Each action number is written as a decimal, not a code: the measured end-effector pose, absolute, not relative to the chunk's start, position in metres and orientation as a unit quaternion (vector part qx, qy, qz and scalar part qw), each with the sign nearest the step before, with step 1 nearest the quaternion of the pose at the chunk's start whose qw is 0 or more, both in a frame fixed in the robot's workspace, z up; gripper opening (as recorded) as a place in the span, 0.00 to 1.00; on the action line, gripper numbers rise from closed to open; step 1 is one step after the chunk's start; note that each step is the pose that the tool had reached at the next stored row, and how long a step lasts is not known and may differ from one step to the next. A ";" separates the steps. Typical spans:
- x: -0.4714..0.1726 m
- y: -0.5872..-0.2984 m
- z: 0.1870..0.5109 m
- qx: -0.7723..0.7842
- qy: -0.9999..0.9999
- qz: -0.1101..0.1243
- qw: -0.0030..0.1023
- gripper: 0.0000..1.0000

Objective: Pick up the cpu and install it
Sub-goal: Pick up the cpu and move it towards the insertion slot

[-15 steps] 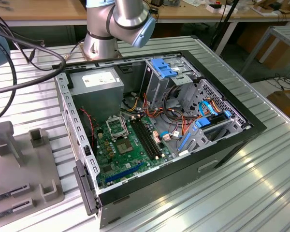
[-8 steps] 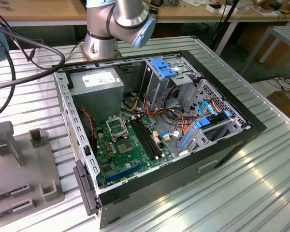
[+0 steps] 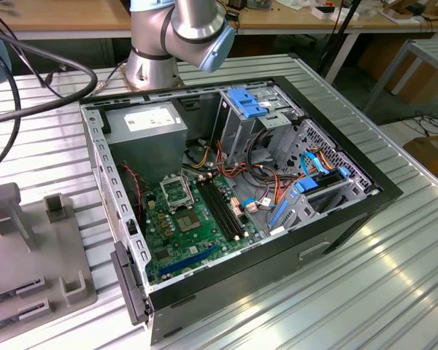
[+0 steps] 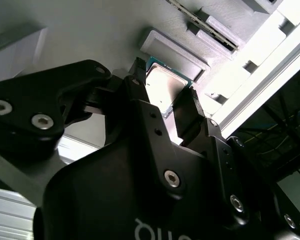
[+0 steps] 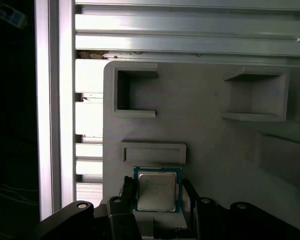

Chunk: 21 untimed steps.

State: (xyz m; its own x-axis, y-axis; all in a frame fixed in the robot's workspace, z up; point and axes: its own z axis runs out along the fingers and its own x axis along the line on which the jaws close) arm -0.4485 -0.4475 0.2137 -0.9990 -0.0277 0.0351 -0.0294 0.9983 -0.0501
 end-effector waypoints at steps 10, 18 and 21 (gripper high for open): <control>-0.448 -0.447 0.215 0.014 -0.999 0.025 0.017 0.47; -0.448 -0.447 0.222 0.014 -0.999 0.025 0.017 0.47; -0.448 -0.447 0.224 0.014 -0.999 0.025 0.017 0.47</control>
